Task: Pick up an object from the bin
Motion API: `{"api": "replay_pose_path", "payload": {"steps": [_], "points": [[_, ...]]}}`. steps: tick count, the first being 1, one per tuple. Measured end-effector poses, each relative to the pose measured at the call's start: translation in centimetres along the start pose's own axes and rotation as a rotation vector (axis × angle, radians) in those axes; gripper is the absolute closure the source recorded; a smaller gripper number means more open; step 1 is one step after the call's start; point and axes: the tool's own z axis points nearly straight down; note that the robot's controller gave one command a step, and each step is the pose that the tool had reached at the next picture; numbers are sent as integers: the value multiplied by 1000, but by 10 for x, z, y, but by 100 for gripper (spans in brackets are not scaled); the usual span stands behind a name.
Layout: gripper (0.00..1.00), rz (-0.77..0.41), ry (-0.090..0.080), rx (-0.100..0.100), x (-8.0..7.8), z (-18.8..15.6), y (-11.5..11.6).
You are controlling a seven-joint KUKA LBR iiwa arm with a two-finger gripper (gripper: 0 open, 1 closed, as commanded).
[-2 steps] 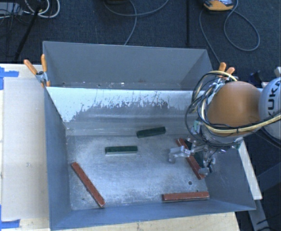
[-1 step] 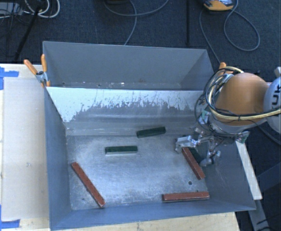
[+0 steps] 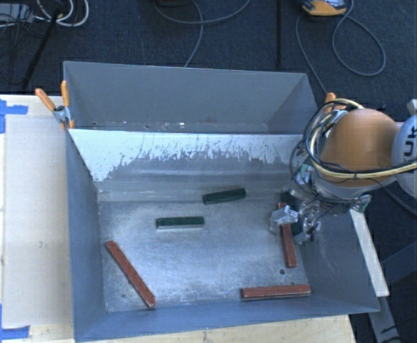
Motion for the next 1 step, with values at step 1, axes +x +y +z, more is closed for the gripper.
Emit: {"api": "replay_pose_path", "payload": {"steps": [1], "points": [[100, 35, 6, 18, -6, -155, -5]]}}
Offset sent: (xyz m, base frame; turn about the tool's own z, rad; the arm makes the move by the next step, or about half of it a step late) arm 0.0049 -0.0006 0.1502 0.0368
